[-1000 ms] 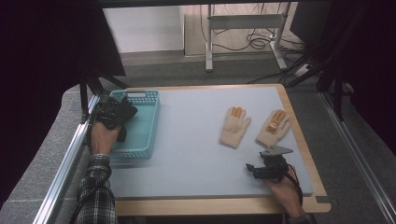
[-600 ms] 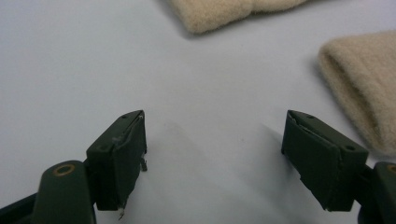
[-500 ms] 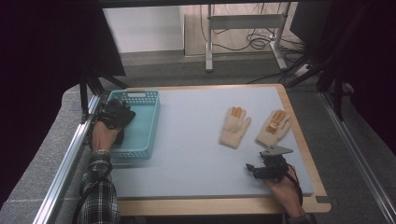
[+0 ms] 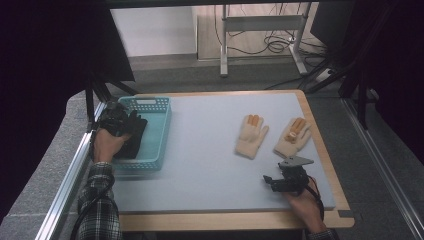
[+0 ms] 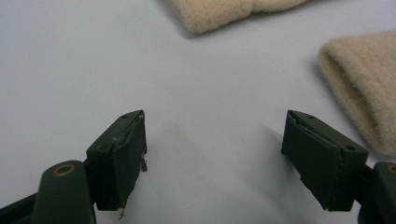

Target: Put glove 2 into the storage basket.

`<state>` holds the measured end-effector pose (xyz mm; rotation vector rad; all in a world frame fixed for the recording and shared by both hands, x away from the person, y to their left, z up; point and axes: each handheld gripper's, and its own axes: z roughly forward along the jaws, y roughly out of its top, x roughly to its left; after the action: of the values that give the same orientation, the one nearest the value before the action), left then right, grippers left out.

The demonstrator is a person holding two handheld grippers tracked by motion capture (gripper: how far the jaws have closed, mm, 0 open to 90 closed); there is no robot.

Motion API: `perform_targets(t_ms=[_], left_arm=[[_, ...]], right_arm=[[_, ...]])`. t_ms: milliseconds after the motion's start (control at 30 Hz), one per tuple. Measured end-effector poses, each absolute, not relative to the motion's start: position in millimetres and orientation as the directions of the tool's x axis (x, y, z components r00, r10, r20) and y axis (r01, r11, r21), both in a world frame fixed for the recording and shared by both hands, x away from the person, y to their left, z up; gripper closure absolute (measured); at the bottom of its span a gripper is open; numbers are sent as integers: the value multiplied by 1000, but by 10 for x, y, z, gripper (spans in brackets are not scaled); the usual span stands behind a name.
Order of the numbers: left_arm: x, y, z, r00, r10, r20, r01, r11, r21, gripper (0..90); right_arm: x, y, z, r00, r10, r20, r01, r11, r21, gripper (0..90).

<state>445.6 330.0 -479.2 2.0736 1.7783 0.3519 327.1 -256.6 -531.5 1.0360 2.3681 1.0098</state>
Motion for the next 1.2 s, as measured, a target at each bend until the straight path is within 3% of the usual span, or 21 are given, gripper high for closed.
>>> perform_targets(t_ms=[467, 1200], left_arm=[[4153, 3065, -4548, 306, 945, -118, 760, -168, 627, 30], [3661, 2457, -4393, 506, 854, -122, 602, -248, 759, 14]], right_arm=[[3271, -2565, -5315, -664, 746, -43, 485, 475, 734, 216], [3279, -2553, -5319, -681, 731, -44, 483, 495, 722, 148]])
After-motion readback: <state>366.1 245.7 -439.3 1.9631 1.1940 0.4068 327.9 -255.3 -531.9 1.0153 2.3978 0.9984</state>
